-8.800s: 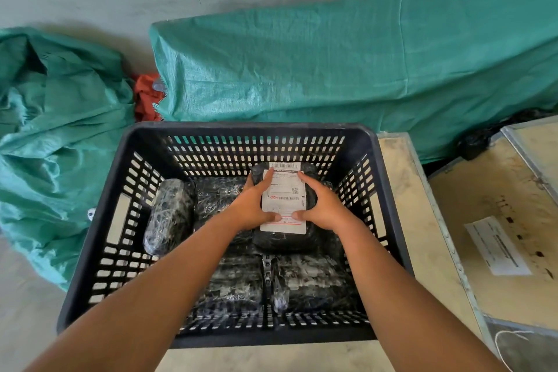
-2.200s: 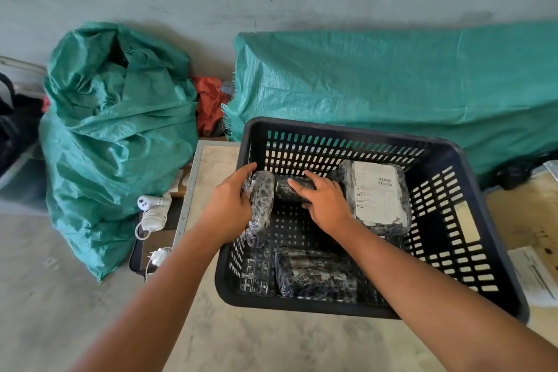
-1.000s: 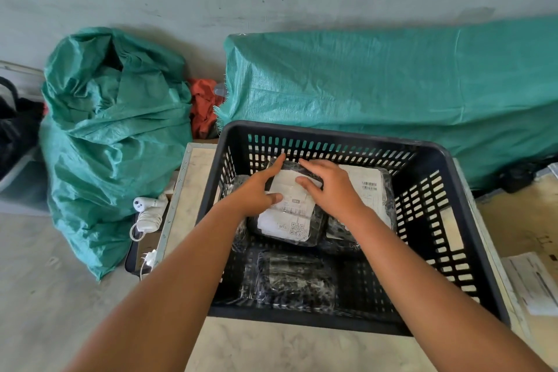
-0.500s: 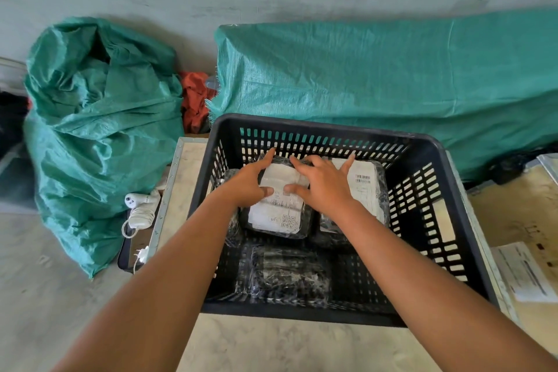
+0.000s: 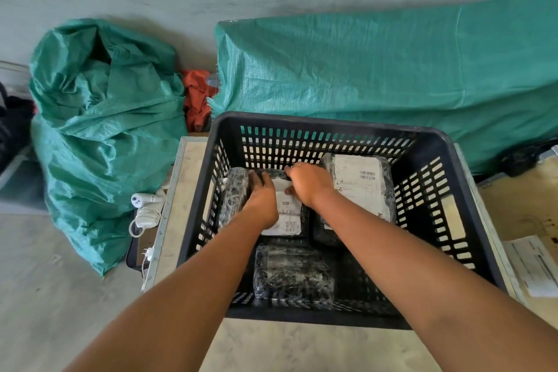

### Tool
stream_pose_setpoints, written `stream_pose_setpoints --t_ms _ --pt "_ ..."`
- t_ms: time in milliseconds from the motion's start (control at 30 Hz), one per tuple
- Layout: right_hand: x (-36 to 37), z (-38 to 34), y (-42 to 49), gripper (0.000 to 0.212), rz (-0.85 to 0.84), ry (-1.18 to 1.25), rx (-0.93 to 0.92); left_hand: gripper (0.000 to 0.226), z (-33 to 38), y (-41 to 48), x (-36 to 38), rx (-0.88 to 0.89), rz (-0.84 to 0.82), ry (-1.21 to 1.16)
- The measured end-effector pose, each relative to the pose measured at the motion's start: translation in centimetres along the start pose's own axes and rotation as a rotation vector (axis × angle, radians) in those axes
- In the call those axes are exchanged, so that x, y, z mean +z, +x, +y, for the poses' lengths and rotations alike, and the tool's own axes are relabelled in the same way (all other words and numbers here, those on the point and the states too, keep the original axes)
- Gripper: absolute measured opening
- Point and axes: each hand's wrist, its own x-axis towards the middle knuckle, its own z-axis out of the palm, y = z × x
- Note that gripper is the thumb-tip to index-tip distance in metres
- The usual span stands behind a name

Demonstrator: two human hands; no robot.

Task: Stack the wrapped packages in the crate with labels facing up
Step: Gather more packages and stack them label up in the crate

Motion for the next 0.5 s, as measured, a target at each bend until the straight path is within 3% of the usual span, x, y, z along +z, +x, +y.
stream_pose_setpoints --t_ms 100,200,300,500 --pt "1.4 -0.7 -0.8 0.06 -0.113 -0.223 0.045 0.091 -1.0 0.5 1.7 0.027 -0.008 0.082" --pt "3.1 -1.1 -2.1 0.062 -0.298 -0.486 0.085 0.089 -1.0 1.5 2.5 -0.015 -0.063 0.144" --pt "3.5 -1.4 -2.0 0.071 -0.419 -0.548 0.087 0.09 -0.9 2.5 3.2 -0.022 -0.094 0.189" --pt "3.5 -1.3 -0.9 0.094 -0.421 -0.548 0.063 0.095 -1.9 3.6 3.9 -0.009 -0.06 0.251"
